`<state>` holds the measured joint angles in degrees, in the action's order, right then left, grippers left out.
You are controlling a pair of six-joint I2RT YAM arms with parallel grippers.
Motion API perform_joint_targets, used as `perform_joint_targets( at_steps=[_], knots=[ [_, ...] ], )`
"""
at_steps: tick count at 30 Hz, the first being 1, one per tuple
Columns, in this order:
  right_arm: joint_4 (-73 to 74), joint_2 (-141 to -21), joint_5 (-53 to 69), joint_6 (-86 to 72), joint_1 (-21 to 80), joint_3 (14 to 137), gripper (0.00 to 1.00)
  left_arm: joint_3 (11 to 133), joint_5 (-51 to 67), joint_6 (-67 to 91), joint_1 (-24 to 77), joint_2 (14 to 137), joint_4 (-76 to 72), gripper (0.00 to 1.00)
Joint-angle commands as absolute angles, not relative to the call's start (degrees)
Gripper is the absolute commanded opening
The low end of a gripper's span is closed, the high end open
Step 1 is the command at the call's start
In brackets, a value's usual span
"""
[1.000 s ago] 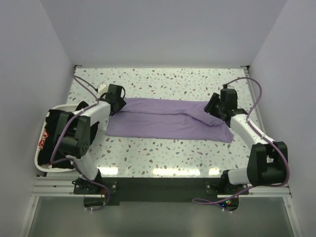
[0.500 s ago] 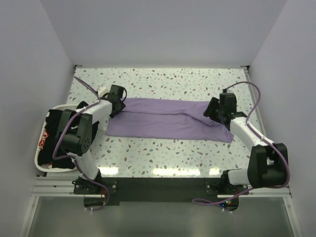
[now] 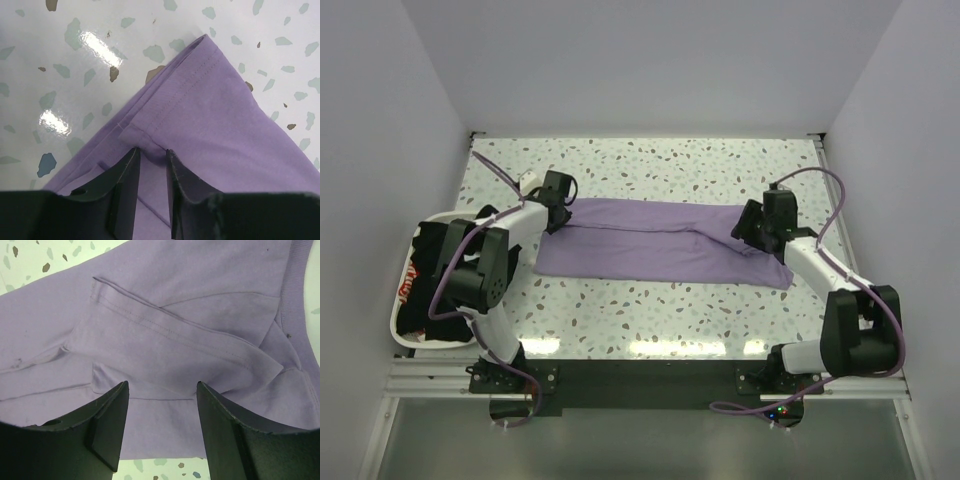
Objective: Fold and stack the t-shirts
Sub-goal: Fold the tshirt
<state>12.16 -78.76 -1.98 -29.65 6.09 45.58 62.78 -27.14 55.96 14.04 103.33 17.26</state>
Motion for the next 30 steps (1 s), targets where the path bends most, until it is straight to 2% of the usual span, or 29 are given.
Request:
perform_joint_targets(
  at_steps=[1, 5, 9, 17, 20, 24, 30],
  knots=[
    [10.72, -77.70, -1.85, -30.41, 6.24, 44.48, 0.60, 65.04, -29.79, 54.23, 14.33, 103.36, 14.59, 0.31],
    [12.48, -74.10, -3.42, -31.81, 6.33, 42.89, 0.61, 65.30, -29.18, 53.88, 14.33, 103.53, 14.15, 0.22],
    [13.18, -72.43, -5.53, -33.22, 6.24, 40.61, 0.62, 65.39, -28.83, 53.53, 14.24, 103.89, 13.71, 0.18],
    [13.71, -75.06, -10.54, -35.07, 6.24, 40.69, 0.58, 65.57, -28.57, 52.47, 13.98, 104.06, 13.27, 0.09],
    [12.40, -76.37, -11.16, -35.68, 6.24, 40.61, 0.54, 65.48, -28.30, 52.21, 13.80, 104.06, 13.10, 0.08],
    [11.16, -78.39, -11.42, -36.21, 6.15, 41.74, 0.41, 65.57, -27.95, 51.77, 13.45, 104.24, 12.92, 0.07],
    [10.37, -80.77, -12.83, -36.12, 6.24, 42.62, 0.29, 65.57, -27.42, 50.98, 12.92, 104.24, 12.57, 0.03]
  ],
)
